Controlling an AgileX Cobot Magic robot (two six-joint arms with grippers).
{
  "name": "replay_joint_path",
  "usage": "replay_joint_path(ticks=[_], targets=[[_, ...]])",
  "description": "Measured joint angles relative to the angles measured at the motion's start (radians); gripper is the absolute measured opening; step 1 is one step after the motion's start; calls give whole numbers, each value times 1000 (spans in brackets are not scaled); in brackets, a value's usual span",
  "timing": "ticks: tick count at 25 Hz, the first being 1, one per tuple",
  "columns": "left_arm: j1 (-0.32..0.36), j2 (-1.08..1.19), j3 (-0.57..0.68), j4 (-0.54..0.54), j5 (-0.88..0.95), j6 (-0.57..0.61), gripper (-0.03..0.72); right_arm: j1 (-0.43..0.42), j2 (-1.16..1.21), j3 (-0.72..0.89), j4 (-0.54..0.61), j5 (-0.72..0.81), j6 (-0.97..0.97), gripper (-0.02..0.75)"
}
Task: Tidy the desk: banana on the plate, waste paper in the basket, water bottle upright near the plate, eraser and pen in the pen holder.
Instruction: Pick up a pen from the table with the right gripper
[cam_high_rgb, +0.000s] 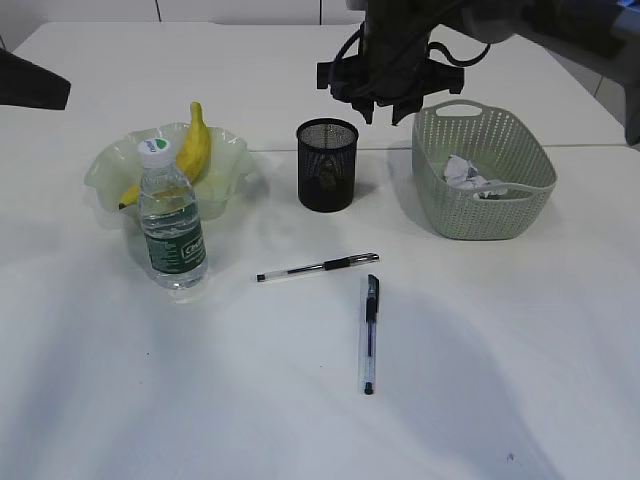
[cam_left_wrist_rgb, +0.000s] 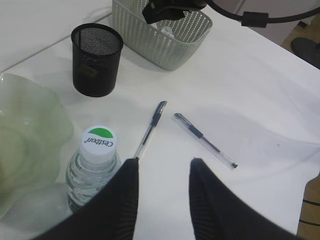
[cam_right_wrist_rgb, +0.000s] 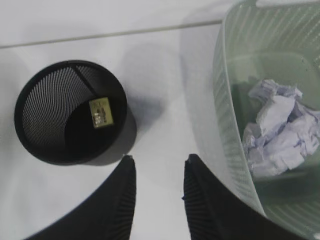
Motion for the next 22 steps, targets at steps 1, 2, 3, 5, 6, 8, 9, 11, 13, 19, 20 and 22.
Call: replay_joint_path(ticks=[1,2,3,5,6,8,9,11,13,19,20,22], targets=[[0,0,0,0,0,0,235,0,-3,0,16,25,-6,245],[0,0,0,0,0,0,235,0,-5,0,34,55,-17,245],[0,0,0,0,0,0,235,0,-7,0,56,84,-28,245],[0,0,0,0,0,0,235,0,-9,0,95,123,-46,245],[0,0,0,0,0,0,235,0,-9,0,118,131,-57,245],[0,0,0,0,0,0,235,0,-9,0,156,136,-73,244],[0,0,0,0,0,-2,235,0,-9,-1,177,139,-83,244],[0,0,0,0,0,-9,235,0,-9,-2,220,141,-102,244],[0,0,0,0,0,-13,235,0,-9,-2,280,141,-110,244],[0,0,0,0,0,-19,235,0,-9,-2,432,143,-190,244],[0,0,0,0,0,-20,235,0,-9,-2,453,143,-206,244],[0,0,0,0,0,-22,235,0,-9,-2,482,143,-222,244]])
